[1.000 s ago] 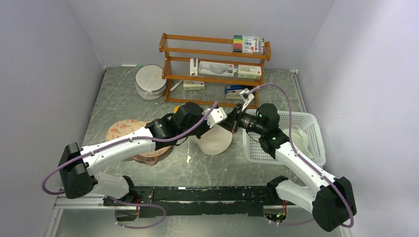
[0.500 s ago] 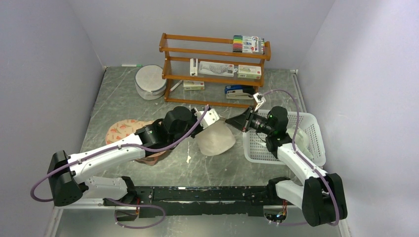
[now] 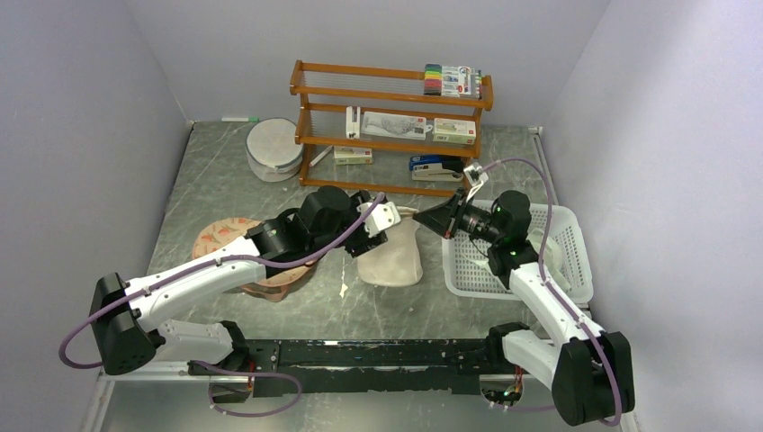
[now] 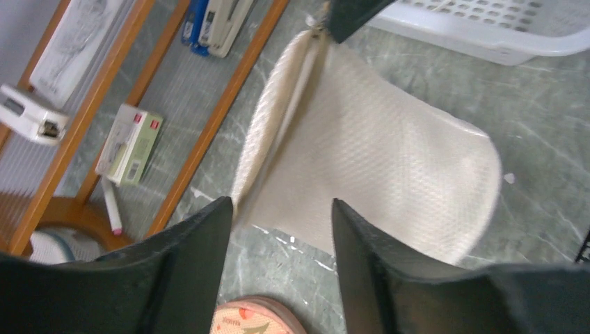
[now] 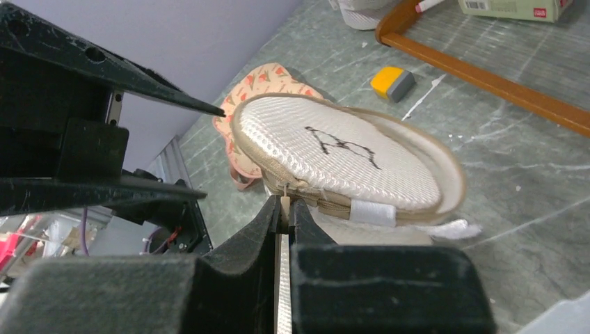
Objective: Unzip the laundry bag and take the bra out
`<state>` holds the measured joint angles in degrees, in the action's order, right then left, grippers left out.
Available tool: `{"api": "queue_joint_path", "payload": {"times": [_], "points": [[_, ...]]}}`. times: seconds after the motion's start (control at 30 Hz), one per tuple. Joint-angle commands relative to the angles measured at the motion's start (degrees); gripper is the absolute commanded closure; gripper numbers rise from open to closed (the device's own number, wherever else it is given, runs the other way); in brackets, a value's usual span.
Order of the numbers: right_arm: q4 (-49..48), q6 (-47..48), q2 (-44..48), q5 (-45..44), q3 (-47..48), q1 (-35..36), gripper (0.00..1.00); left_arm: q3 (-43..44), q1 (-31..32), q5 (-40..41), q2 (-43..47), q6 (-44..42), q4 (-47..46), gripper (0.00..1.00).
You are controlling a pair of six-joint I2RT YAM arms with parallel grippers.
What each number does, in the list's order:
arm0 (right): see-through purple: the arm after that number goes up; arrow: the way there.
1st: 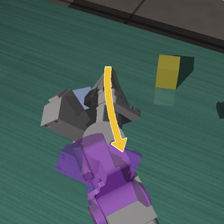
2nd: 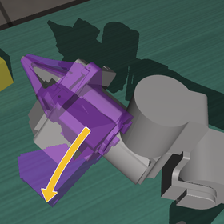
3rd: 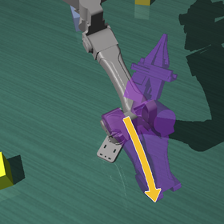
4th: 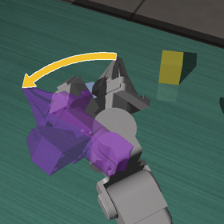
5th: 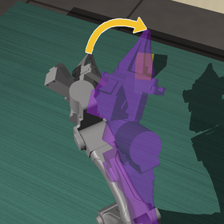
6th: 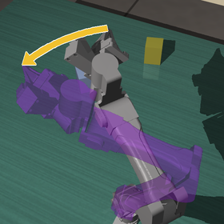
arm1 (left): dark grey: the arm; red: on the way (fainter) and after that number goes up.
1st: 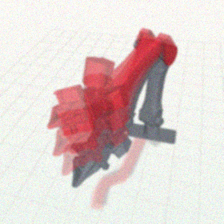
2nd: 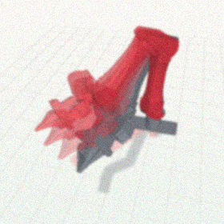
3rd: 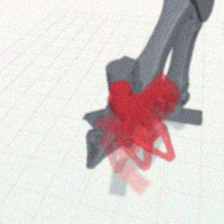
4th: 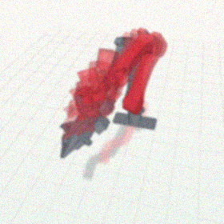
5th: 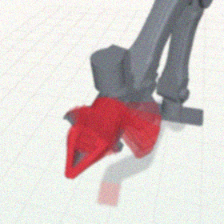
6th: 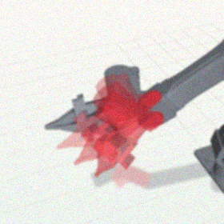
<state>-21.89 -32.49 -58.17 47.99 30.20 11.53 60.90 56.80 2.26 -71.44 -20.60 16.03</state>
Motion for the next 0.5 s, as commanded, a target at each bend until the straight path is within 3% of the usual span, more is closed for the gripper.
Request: {"api": "queue_joint_path", "payload": {"times": [0.0,0.33,0.47], "points": [[0.10,2.35,1.63,-1.30,2.52,2.57,1.00,2.44,-0.14,-6.84,0.70,2.01,0.10,0.24],[3.07,4.00,1.25,-8.96,5.79,13.04,1.00,3.03,-1.63,1.74,-0.21,6.28,-2.48,0.21],[3.72,3.80,0.85,-9.76,6.57,14.98,1.00,2.16,-1.60,0.36,0.83,5.32,-3.07,0.34]]}}
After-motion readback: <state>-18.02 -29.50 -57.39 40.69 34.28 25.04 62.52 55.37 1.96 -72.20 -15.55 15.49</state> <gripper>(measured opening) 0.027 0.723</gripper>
